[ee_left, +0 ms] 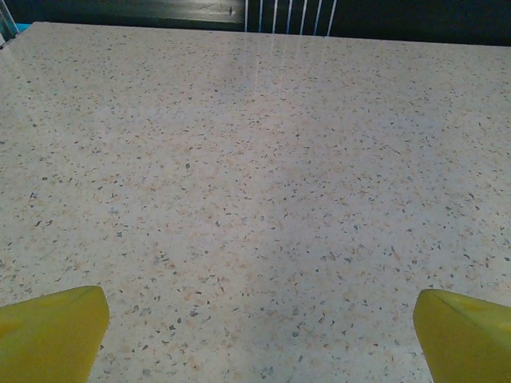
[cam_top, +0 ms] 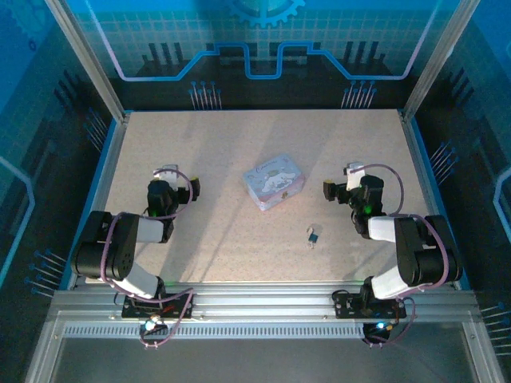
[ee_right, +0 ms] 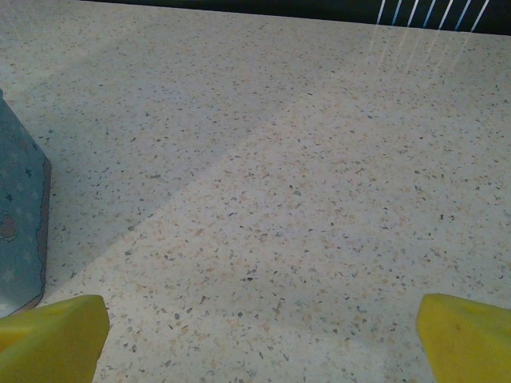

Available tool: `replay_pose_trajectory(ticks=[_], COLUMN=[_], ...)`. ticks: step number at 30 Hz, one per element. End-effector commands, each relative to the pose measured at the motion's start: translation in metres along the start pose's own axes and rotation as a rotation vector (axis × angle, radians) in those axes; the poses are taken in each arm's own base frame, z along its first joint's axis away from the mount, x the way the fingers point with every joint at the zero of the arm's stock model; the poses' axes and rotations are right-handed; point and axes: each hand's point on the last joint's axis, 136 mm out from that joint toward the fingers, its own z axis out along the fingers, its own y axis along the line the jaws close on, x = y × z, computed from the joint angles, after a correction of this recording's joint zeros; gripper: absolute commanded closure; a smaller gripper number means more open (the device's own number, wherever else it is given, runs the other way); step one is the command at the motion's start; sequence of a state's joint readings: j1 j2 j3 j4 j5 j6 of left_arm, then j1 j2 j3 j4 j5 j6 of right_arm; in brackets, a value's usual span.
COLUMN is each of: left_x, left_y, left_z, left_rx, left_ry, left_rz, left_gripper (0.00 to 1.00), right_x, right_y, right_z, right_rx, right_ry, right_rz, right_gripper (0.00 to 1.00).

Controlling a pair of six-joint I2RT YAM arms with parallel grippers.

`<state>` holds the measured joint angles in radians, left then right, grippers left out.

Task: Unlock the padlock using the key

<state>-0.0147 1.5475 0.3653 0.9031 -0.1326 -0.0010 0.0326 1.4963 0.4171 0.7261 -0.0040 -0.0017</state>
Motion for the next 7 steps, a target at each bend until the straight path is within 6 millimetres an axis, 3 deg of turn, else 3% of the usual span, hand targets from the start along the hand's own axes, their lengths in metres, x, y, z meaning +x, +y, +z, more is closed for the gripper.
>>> replay_pose_trajectory(ticks=[1, 7], left_x=[-0.0101, -0.0101], left_y=[-0.001, -0.0013], left_z=[0.0022, 0.0021], left_rx=[0.019, 0.02], left_ry=[-0.028, -0.028], left_rz=[-0.016, -0.016], left_gripper=[0.01, 0.01], right_x=[-0.0116, -0.0115], right_y=[0.0025, 0.003], right_z=[0.0031, 0.0032], right_rx=[0.0, 0.002], right_ry=[-0.032, -0.032], right_rz=[-0.022, -0.023], right_gripper=[0.0, 0.0])
